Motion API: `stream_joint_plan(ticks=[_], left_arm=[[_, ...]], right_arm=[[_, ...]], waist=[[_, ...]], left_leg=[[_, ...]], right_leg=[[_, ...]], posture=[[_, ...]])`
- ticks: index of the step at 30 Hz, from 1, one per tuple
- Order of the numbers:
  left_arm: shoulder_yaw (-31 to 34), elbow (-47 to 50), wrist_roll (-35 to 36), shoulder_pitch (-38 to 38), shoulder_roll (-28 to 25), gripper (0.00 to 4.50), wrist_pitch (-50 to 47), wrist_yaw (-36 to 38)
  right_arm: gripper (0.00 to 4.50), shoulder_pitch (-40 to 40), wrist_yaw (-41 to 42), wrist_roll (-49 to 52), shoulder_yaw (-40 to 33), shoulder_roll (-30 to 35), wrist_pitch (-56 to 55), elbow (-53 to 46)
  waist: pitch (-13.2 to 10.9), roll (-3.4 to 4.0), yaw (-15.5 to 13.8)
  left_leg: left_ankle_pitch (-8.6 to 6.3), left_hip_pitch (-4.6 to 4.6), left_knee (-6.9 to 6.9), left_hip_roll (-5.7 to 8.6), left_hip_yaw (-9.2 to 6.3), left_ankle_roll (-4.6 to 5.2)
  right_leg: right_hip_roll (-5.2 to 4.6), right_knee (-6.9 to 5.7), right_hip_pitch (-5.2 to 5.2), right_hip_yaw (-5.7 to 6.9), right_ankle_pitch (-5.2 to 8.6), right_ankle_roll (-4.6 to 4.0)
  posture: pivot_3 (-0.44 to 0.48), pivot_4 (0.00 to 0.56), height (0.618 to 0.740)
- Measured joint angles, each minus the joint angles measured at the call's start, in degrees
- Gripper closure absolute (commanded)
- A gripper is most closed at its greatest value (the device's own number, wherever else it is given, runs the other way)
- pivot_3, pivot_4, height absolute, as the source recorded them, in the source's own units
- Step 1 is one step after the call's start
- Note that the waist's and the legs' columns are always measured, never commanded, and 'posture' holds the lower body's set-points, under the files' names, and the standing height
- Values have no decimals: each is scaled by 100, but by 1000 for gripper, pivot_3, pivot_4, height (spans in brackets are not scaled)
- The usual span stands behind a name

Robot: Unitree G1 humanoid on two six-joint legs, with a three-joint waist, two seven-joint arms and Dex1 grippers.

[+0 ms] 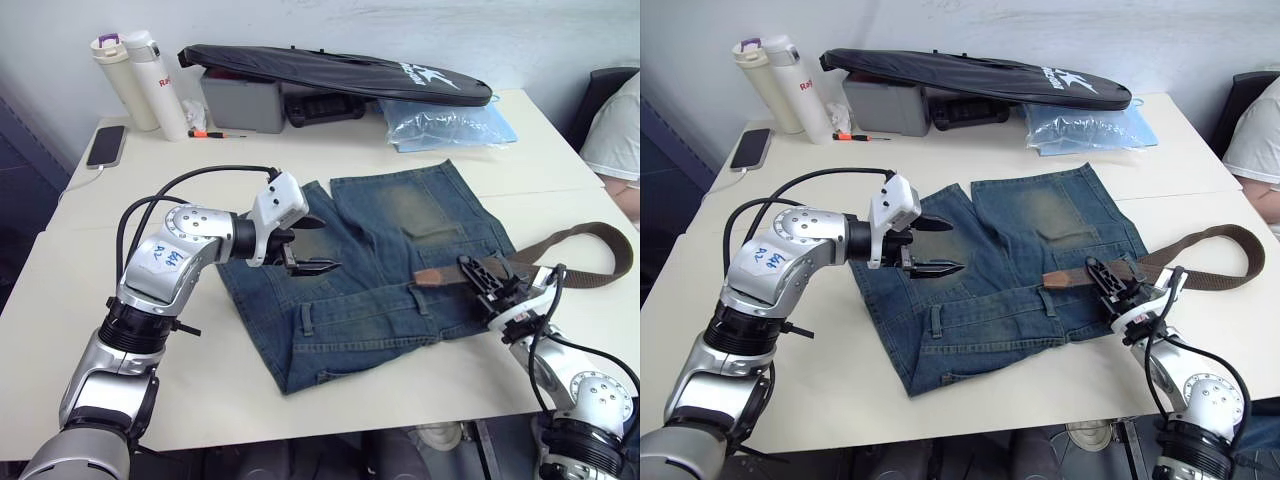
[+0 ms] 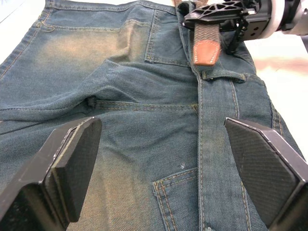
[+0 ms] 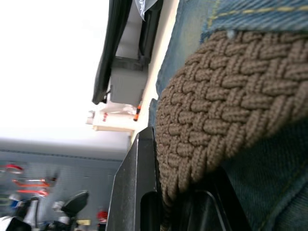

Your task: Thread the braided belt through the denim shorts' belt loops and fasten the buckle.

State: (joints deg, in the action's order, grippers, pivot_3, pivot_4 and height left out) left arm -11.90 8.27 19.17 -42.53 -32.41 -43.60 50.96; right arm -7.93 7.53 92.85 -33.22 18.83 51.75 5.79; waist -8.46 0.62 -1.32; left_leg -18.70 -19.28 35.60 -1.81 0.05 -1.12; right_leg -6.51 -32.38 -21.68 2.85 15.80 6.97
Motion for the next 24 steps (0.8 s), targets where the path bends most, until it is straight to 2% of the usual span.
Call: stream_joint_plan(ticks=[11, 14, 20, 24], left_arm=[[-4, 0, -16, 0, 0, 0, -1, 11], [-4, 1, -18, 0, 0, 0, -1, 9], [-4, 2, -20, 0, 1, 0, -4, 8], [-30, 2, -21, 0, 6, 0, -4, 7]], right_arm=[[4434, 140, 312, 156, -89, 245, 116, 225], [4434, 208, 555, -182, 25, 301, 73, 78], [4434, 398, 821, -1511, 814, 585, -117, -909], [2821, 406, 606, -2014, 1100, 705, -50, -1239]], waist=[[0, 0, -19], [0, 0, -15], [-1, -1, 8], [-2, -1, 4]], left_leg=[[-1, -2, 2, 3, -1, 1], [-1, -2, 1, 3, 0, 1], [0, 2, 0, 0, -2, 0], [1, 1, 0, -3, -3, -3]], right_leg=[[-2, 6, 3, 1, 0, -1], [-2, 7, 3, 1, 0, 0], [2, 11, 0, 1, 1, 1], [5, 28, -1, 1, 1, 2]], posture=[[0, 150, 740], [0, 150, 740], [0, 150, 740], [0, 150, 740]])
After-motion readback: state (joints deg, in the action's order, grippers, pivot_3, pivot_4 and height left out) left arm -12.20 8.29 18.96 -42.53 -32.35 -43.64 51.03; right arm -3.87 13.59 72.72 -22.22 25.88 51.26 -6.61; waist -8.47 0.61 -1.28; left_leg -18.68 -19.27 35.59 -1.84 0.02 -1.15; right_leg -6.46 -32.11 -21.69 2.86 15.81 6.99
